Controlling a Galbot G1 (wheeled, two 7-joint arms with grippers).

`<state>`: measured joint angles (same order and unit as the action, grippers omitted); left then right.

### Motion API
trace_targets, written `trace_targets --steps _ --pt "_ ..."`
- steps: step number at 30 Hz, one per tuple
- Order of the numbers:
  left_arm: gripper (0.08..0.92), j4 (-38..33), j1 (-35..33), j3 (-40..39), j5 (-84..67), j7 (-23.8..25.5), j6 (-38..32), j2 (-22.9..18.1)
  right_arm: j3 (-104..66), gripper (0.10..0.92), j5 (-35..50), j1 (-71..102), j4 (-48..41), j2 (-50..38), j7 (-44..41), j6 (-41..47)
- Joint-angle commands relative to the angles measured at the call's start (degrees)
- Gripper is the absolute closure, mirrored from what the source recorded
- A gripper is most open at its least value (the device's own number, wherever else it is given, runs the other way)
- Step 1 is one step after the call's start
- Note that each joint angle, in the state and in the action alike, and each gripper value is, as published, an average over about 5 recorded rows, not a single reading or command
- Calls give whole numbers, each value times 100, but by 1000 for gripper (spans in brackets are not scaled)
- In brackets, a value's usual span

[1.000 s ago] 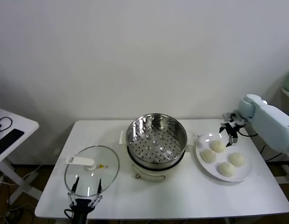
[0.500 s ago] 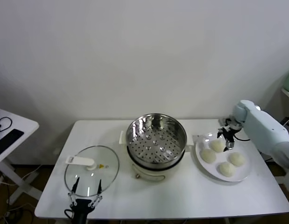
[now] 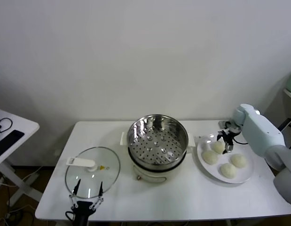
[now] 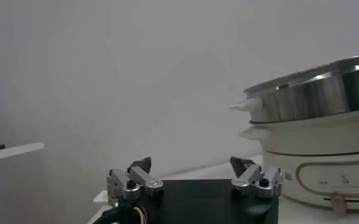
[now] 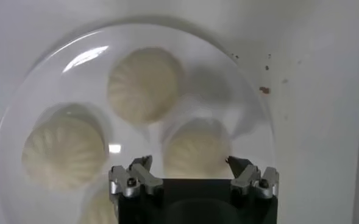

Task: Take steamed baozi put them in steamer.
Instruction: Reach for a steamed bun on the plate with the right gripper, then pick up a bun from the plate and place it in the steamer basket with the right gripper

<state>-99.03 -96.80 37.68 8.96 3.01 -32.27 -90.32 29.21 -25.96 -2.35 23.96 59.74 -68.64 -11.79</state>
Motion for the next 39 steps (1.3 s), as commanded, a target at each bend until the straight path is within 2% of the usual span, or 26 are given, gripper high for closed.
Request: trace_targets --steps 1,7,13,18,26,33,39 --pt "177 16 7 -13 28 -2 -9 -5 -252 203 -235 43 -191 81 46 -58" --pt "177 30 17 -5 31 -2 -21 6 -322 229 -272 45 -225 92 88 -64" --pt "177 -6 47 -20 40 3 -9 2 -339 383 -278 27 -195 87 109 -89" --pt "177 -20 33 -28 46 5 -15 5 -116 429 -48 -109 76 -96 53 -119" --pt "177 -32 -19 -5 81 -1 -42 12 1702 431 1393 -1412 839 -595 -77 -408" --pt "177 -56 -58 -2 109 -6 -52 3 3038 431 2901 -2816 2267 -780 -227 -654" --pt "177 -66 -63 -26 132 -11 -40 -18 3450 431 3513 -3473 3401 -627 -106 -828"
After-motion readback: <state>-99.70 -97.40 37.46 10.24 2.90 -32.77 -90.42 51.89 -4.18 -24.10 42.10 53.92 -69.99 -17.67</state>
